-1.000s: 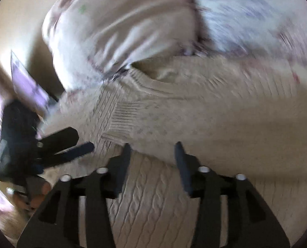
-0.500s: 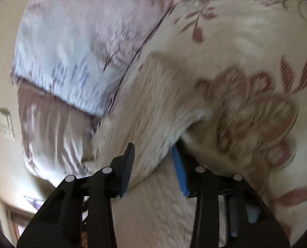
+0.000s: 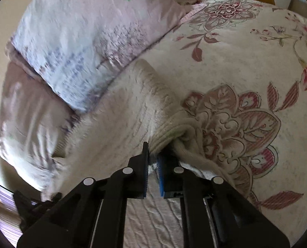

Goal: Fold small clothes

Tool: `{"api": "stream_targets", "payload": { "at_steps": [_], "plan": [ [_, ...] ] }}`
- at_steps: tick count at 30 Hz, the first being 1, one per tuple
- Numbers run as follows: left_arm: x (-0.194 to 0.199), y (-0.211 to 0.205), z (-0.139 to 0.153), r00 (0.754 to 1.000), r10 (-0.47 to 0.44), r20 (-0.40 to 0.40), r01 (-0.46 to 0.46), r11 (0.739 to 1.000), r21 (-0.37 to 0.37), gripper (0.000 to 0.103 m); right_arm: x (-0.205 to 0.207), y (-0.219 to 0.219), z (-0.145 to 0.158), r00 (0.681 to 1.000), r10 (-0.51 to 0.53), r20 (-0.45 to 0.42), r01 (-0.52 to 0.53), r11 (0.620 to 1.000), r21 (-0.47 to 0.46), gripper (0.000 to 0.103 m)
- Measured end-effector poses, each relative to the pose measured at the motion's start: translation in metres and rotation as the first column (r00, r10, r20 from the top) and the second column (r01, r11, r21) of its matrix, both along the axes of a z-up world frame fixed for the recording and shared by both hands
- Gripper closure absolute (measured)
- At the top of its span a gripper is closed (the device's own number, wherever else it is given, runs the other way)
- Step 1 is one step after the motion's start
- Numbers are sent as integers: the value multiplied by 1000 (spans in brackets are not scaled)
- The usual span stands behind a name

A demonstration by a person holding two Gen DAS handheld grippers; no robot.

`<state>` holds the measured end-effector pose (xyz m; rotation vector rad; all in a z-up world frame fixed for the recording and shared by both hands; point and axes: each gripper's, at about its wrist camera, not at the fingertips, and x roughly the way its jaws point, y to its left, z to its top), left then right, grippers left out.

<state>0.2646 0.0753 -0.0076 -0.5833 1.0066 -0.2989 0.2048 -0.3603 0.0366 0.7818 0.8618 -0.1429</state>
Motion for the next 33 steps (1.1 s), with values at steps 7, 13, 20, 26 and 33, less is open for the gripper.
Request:
{"api": "stream_targets", "payload": {
  "at_steps": [7,13,20,26,33],
  "plan": [
    [-46,52,23,997,28,76,-22,997,-76,50,-21,13,20,1000,19,22,-17,994,-104,45],
    [-116,154,29,956,272,110,-265,961,-74,48,-31,39,21,985,150,86,-145,987,-66,43],
    [-148,240,3,843,537,3,-534,838,-110,52,-29,68,22,953,278,119,-268,958,-99,42],
    [-139,278,-5,766,642,-34,-633,745,-210,56,-31,70,22,942,311,128,-302,949,-89,39],
    [-138,314,-24,681,721,-129,-714,614,-337,85,-30,68,21,939,318,134,-311,948,-66,38]
  ]
}}
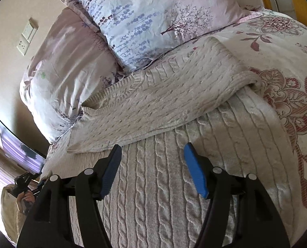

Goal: Fold small clothes

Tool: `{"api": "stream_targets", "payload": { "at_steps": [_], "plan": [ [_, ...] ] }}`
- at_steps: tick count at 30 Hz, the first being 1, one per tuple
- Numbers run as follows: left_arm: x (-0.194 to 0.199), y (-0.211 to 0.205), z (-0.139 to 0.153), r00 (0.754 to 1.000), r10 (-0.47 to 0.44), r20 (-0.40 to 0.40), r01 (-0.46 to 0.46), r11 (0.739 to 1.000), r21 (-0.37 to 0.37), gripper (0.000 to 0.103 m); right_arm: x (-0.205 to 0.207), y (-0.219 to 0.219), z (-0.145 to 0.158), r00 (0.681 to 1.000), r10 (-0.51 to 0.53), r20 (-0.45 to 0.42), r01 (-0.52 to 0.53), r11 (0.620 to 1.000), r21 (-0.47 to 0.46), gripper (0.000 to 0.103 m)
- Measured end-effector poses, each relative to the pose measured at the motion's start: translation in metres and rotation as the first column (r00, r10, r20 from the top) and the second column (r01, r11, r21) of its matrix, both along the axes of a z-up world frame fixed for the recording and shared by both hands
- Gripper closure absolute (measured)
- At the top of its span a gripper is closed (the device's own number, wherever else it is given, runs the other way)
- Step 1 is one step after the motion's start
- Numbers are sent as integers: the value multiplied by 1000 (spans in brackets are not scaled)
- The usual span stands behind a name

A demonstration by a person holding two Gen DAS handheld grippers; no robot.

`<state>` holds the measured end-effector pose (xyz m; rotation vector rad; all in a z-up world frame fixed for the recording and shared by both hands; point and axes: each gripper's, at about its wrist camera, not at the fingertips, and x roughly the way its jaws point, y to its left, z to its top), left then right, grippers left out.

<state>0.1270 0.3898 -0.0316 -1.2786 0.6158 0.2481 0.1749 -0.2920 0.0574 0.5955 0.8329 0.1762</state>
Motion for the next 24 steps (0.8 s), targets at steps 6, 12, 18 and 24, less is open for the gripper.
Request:
{"api": "stream_targets", "payload": {
  "at_steps": [6,12,18,24],
  "plan": [
    [1,2,7,999,8,50,-7,1000,-14,97,0,-1,-1,1000,8,4,-8,1000,19,36],
    [21,-40,65,975,-100,199,86,993,74,98,0,-2,-1,1000,11,8,-12,999,30,36],
    [55,-139,100,898,-330,291,298,943,149,98,0,-2,-1,1000,10,8,-11,999,31,36],
    [94,-261,87,786,-558,268,531,830,171,97,0,-2,0,1000,11,6,-11,1000,23,36]
  ]
}}
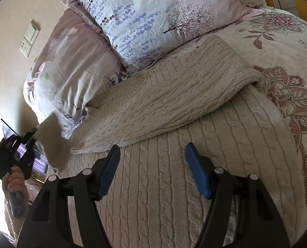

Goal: Fold small clothes

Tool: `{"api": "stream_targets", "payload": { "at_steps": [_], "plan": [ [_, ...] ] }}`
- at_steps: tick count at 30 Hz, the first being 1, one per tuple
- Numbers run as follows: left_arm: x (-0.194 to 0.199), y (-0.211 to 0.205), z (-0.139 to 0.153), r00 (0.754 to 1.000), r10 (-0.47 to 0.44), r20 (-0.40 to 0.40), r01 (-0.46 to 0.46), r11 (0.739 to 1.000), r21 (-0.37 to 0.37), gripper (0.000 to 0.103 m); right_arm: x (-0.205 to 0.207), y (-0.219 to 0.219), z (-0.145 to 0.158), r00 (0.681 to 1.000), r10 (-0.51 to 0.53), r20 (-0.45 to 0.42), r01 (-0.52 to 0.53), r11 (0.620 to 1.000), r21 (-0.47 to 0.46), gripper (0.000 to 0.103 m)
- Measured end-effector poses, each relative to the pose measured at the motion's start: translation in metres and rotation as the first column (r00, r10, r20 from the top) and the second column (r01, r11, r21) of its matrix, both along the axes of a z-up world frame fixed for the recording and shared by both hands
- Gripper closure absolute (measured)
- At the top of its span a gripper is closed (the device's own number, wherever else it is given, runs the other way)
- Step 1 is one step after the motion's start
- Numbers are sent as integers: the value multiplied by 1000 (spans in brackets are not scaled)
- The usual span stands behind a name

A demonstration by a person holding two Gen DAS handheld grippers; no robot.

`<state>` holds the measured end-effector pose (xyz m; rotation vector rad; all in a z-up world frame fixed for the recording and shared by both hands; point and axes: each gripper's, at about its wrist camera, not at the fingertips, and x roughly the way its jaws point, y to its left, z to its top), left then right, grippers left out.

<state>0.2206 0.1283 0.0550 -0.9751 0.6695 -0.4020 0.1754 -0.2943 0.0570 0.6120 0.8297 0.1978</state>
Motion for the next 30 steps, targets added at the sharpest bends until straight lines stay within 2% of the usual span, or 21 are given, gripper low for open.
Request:
{"api": "stream_targets", "payload": {
  "at_steps": [2,4,6,9,12,14,17,19,20,21,23,25,26,27,28,29,30],
  "plan": [
    [10,-35,-17,996,-77,-54,76,997,-4,97,1,3,3,1000,10,-13,-11,999,-37,36],
    [18,-63,-38,981,-141,-134,144,990,10,91,4,10,10,999,39,-31,-41,994,-100,36],
    [17,-74,-53,964,-178,-196,181,984,-1,75,4,17,20,996,79,-35,-83,986,-142,36],
    [3,-54,-50,969,-182,-168,181,983,-26,59,5,33,51,984,178,18,-168,956,-238,36],
    [-13,-15,-42,986,-96,-138,97,995,-4,56,10,65,82,944,319,83,-270,893,-360,36],
    [-26,16,-43,989,-27,-144,25,1000,-12,56,19,97,95,895,436,97,-363,835,-414,37],
    [-33,44,-50,985,37,-167,-41,999,-21,56,28,154,99,799,593,101,-481,730,-486,43],
    [-35,55,-58,979,79,-190,-83,996,-15,56,33,196,92,729,680,81,-545,648,-533,47],
    [-36,58,-62,976,88,-197,-93,996,-15,56,36,212,88,704,707,66,-565,614,-551,47],
    [-37,64,-66,975,99,-201,-103,995,-10,56,40,233,80,670,741,40,-587,563,-582,49],
    [-37,68,-69,973,108,-205,-111,994,-4,58,42,259,65,639,769,-13,-591,481,-648,51],
    [-38,68,-69,976,100,-194,-100,995,9,58,43,277,50,623,779,-67,-577,400,-712,52],
    [-37,66,-68,977,98,-192,-96,995,20,58,45,283,43,621,779,-90,-568,368,-736,52],
    [-36,65,-67,977,96,-191,-89,995,42,58,46,286,38,625,774,-104,-559,349,-752,58],
    [-38,66,-67,977,93,-192,-83,995,60,58,50,289,32,639,761,-112,-543,343,-767,69],
    [-37,63,-66,977,90,-193,-75,993,86,58,53,289,29,653,748,-119,-535,345,-771,72],
    [-36,60,-65,977,89,-193,-70,992,102,58,55,289,27,662,739,-122,-533,350,-770,80]
  ]
}}
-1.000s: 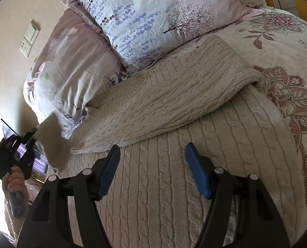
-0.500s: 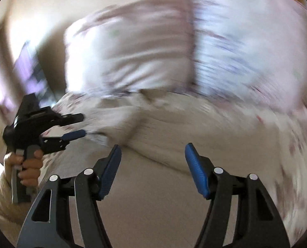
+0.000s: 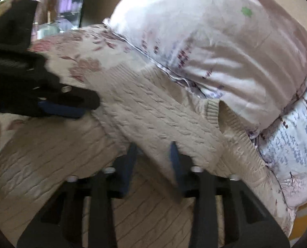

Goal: Fold small clothes

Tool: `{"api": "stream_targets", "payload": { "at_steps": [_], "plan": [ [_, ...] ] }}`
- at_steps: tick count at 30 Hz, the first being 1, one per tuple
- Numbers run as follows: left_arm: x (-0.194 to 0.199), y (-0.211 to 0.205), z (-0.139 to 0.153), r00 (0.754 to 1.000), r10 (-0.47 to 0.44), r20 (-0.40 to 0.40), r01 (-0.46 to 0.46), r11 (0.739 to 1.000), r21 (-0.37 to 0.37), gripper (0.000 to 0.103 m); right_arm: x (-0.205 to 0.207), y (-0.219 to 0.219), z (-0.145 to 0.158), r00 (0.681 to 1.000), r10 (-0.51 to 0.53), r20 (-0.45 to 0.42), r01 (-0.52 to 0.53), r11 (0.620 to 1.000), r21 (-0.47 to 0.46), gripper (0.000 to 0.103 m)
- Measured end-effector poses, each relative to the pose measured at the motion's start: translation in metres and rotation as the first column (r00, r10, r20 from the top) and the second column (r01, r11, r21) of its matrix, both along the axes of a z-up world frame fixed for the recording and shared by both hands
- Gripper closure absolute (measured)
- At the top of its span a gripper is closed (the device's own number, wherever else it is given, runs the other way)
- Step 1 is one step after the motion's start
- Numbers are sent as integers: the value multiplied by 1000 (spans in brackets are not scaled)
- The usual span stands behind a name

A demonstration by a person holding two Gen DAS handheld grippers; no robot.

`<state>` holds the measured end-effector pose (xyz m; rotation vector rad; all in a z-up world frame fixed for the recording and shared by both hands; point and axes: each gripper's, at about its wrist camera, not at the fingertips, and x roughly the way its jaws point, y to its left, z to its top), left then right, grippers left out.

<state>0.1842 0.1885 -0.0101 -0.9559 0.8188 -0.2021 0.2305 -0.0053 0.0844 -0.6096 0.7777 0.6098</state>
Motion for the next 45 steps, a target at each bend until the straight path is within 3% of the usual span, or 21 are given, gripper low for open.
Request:
{"api": "stream_targets", "payload": {
  "at_steps": [1,4,6,9,11,12,15,17,19,21,23,24,26,28,29,31,33,36,42,44,45],
  "plan": [
    [0,-2,0,1000,-4,-1,4,1000,16,58,3,-2,-1,1000,-19,-1,19,1000,16,93],
    [1,-4,1,1000,-17,0,17,999,42,58,11,-17,7,994,-103,-20,105,988,112,95],
    [1,-4,1,1000,-25,-2,25,998,51,58,17,-46,23,976,-213,-49,218,944,247,95],
    [3,-6,2,1000,-31,-3,31,997,71,58,25,-124,43,878,-436,-199,475,739,477,95],
    [3,-8,3,999,-34,-2,34,995,90,58,22,-189,34,742,-549,-384,664,524,533,94],
    [4,-10,3,999,-40,0,40,994,104,57,20,-210,25,683,-572,-455,726,460,511,94],
    [5,-12,4,998,-55,6,54,990,129,56,5,-261,-9,513,-612,-603,858,341,384,93],
    [5,-11,4,998,-59,5,58,990,128,56,-1,-280,-12,496,-584,-642,867,294,402,91],
    [5,-10,4,998,-60,3,59,991,122,56,-6,-294,-4,487,-598,-636,870,264,417,63],
    [5,-10,4,998,-59,2,58,991,120,56,-7,-298,9,507,-640,-577,853,279,441,57],
    [5,-11,4,998,-59,3,58,991,122,56,-2,-289,19,571,-635,-520,816,373,442,57],
    [5,-11,4,998,-60,4,59,991,124,56,-1,-278,23,626,-624,-468,778,458,430,57],
    [6,-11,4,998,-63,2,63,990,126,56,-8,-244,36,756,-599,-262,653,667,358,57],
    [7,-11,4,998,-68,-2,68,989,127,56,-25,-206,43,864,-501,-46,495,831,255,57],
    [7,-11,4,998,-70,-3,70,989,128,56,-37,-190,43,908,-416,40,400,892,211,57],
    [7,-11,5,997,-72,-5,72,989,126,56,-60,-164,40,956,-242,165,228,968,103,57],
    [7,-10,4,997,-74,-7,74,990,120,55,-85,-135,29,952,-30,306,60,994,-88,57],
    [7,-9,4,997,-74,-9,75,991,115,55,-104,-111,7,898,200,393,-62,940,-336,57],
    [7,-8,4,997,-76,-15,77,992,102,55,-99,-94,-23,868,373,327,-147,823,-548,59],
    [7,-7,4,997,-76,-18,77,993,94,55,-98,-89,-29,872,396,288,-172,799,-577,72],
    [7,-6,4,997,-75,-20,77,993,88,55,-94,-89,-30,878,391,275,-173,796,-579,90]
  ]
}}
